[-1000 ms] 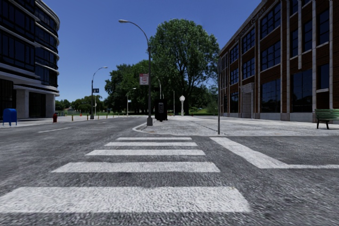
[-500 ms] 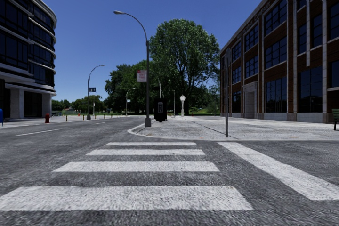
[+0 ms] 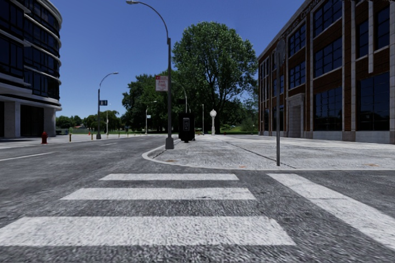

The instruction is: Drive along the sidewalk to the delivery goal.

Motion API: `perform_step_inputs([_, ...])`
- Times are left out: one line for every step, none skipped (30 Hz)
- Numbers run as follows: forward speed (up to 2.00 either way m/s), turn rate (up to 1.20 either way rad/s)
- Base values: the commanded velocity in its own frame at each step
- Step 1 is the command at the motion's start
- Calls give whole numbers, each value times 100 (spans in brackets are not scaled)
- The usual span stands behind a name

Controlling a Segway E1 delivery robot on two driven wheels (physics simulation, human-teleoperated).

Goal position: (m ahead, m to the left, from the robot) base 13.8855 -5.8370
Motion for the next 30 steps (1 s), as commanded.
perform_step_inputs([200, 0])
perform_step_inputs([200, 0])
perform_step_inputs([200, 0])
perform_step_inputs([200, 0])
perform_step_inputs([200, 0])
perform_step_inputs([200, 0])
perform_step_inputs([200, 0])
perform_step_inputs([200, 0])
perform_step_inputs([200, 0])
perform_step_inputs([200, 0])
perform_step_inputs([200, 0])
perform_step_inputs([200, 0])
perform_step_inputs([200, 0])
perform_step_inputs([200, 0])
perform_step_inputs([200, 0])
perform_step_inputs([200, 0])
perform_step_inputs([200, 0])
perform_step_inputs([200, 0])
perform_step_inputs([200, 0])
perform_step_inputs([200, 0])
perform_step_inputs([200, 0])
perform_step_inputs([200, 0])
perform_step_inputs([200, 0])
perform_step_inputs([200, 0])
perform_step_inputs([200, 0])
perform_step_inputs([200, 0])
perform_step_inputs([200, 0])
perform_step_inputs([200, 0])
perform_step_inputs([200, 0])
perform_step_inputs([200, -3])
